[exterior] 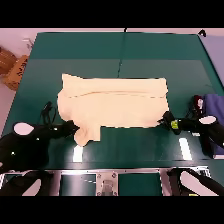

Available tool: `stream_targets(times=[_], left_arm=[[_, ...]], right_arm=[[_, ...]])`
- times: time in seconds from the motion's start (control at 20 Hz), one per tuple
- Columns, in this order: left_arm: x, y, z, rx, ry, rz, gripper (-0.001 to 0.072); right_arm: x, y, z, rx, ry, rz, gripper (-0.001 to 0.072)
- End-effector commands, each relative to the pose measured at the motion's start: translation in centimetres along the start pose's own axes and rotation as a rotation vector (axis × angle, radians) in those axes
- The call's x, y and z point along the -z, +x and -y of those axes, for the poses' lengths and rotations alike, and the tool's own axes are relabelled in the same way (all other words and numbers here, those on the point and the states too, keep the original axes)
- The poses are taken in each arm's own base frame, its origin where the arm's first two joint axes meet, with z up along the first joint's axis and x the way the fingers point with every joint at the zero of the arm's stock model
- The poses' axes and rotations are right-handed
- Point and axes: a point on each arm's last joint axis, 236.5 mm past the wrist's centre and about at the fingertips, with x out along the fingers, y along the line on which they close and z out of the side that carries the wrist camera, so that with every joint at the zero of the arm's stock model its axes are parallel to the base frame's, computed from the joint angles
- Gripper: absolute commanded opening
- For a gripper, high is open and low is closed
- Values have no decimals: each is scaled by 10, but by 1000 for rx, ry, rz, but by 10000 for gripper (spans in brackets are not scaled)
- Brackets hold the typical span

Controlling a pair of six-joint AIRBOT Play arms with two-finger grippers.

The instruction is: Fold the shirts.

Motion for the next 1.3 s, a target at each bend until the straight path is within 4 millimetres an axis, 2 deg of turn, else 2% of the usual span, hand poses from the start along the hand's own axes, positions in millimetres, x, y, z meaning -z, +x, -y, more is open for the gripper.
stream_targets(times=[0.0, 0.15, 0.25, 0.35, 0.45, 0.55, 0.6, 0.75, 0.95, 1.05, 1.25], left_arm=[[-11, -33, 14, -114, 174, -84, 24], [-49, -72, 58, -119, 310, -15, 23], [-70, -97, 92, -90, 378, 54, 24], [-88, -117, 117, -71, 427, 126, 23], [-104, -128, 128, -73, 459, 198, 24], [-119, -131, 130, -83, 470, 255, 24], [-124, -128, 129, -86, 464, 267, 24], [-144, -104, 119, -97, 448, 238, 24], [-196, -69, 115, -112, 455, 230, 24], [-220, -44, 108, -119, 451, 202, 24], [-271, 14, 81, -143, 411, 195, 25]], right_arm=[[10, -13, 8, 41, -51, -88, 17], [6, -33, 0, 31, -68, -126, 16], [-3, -49, -18, 5, -107, -121, 16], [-18, -67, -41, -27, -153, -88, 17], [-37, -82, -66, -54, -206, -33, 16], [-51, -90, -89, -72, -265, 23, 17], [-59, -91, -101, -80, -293, 51, 17], [-83, -87, -130, -97, -343, 104, 17], [-123, -66, -153, -107, -351, 123, 17], [-144, -50, -160, -115, -336, 118, 17], [-187, 1, -160, -109, -300, 99, 18]])
